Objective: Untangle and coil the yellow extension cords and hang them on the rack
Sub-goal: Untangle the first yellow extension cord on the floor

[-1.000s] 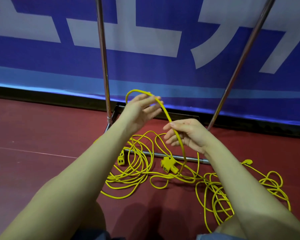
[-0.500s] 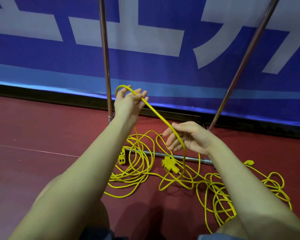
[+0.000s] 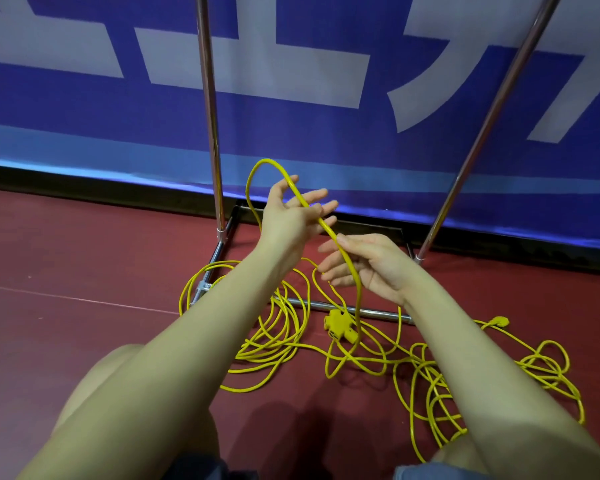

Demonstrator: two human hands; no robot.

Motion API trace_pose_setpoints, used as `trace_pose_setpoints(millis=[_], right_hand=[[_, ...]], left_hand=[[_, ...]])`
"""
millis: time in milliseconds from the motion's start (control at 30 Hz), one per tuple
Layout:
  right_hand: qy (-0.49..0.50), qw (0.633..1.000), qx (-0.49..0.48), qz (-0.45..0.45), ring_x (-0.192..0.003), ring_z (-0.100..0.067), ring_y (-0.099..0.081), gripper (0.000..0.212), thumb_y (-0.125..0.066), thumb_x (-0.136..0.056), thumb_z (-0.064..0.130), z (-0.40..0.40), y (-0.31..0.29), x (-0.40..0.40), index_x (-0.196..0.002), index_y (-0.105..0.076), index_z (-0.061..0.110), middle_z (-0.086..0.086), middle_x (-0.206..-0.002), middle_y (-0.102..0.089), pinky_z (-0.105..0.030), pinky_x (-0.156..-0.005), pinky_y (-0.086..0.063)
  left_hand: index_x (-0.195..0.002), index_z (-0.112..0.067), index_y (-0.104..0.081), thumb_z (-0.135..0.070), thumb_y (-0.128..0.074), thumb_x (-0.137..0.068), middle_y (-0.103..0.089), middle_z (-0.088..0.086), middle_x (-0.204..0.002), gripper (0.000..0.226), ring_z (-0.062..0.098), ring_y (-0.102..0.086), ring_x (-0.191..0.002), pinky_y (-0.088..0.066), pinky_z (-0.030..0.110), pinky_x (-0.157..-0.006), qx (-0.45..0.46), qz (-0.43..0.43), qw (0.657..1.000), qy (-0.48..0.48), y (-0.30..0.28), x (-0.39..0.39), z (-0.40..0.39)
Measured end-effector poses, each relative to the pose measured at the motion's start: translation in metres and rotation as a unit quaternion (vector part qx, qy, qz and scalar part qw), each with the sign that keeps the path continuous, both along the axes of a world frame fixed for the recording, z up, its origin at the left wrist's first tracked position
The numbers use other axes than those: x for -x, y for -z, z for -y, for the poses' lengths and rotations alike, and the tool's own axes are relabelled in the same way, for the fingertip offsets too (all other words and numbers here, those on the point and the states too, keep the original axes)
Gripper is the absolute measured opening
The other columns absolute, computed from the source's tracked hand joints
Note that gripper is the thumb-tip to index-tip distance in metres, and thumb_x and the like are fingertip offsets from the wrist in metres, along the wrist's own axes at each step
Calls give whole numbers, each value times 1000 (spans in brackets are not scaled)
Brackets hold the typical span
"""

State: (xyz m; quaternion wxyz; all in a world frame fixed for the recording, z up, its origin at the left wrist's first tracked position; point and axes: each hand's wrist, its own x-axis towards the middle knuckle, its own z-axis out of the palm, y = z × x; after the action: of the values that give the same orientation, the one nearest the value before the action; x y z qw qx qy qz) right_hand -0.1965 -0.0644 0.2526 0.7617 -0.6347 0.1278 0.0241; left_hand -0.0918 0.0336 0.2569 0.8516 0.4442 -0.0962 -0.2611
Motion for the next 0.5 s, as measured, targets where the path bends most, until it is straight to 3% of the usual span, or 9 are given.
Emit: trace_pose_setpoints(millis=[233, 367, 500], right_hand=[[-76, 996, 43, -3, -68, -21, -70, 27, -43, -96, 17, 9, -4, 6, -96, -63, -1, -12, -76, -71, -24, -66, -54], [-85, 987, 135, -32, -72, -20, -68, 19, -47, -97, 18, 15, 6, 7, -97, -64, 11, -3, -78, -71, -38, -82, -47], [-40, 986, 161, -31, -60, -14, -65, 21, -45, -99, 21, 13, 7, 7, -102, -65, 15, 0, -68, -67, -23, -62, -50]], left_hand=[[-124, -15, -35, 23, -42, -86, -56, 19, -114, 54, 29, -66, -86, -59, 33, -65, 46, -44, 993, -96, -9, -24, -6], [-134, -11, -31, 22, -41, -86, -55, 20, -116, 60, 30, -66, -89, -57, 33, -65, 22, -63, 988, -137, -2, -36, -13], [-138, -7, -25, 14, -46, -90, -56, 21, -112, 56, 30, -65, -86, -56, 38, -71, 25, -104, 992, -68, 1, -28, -11]])
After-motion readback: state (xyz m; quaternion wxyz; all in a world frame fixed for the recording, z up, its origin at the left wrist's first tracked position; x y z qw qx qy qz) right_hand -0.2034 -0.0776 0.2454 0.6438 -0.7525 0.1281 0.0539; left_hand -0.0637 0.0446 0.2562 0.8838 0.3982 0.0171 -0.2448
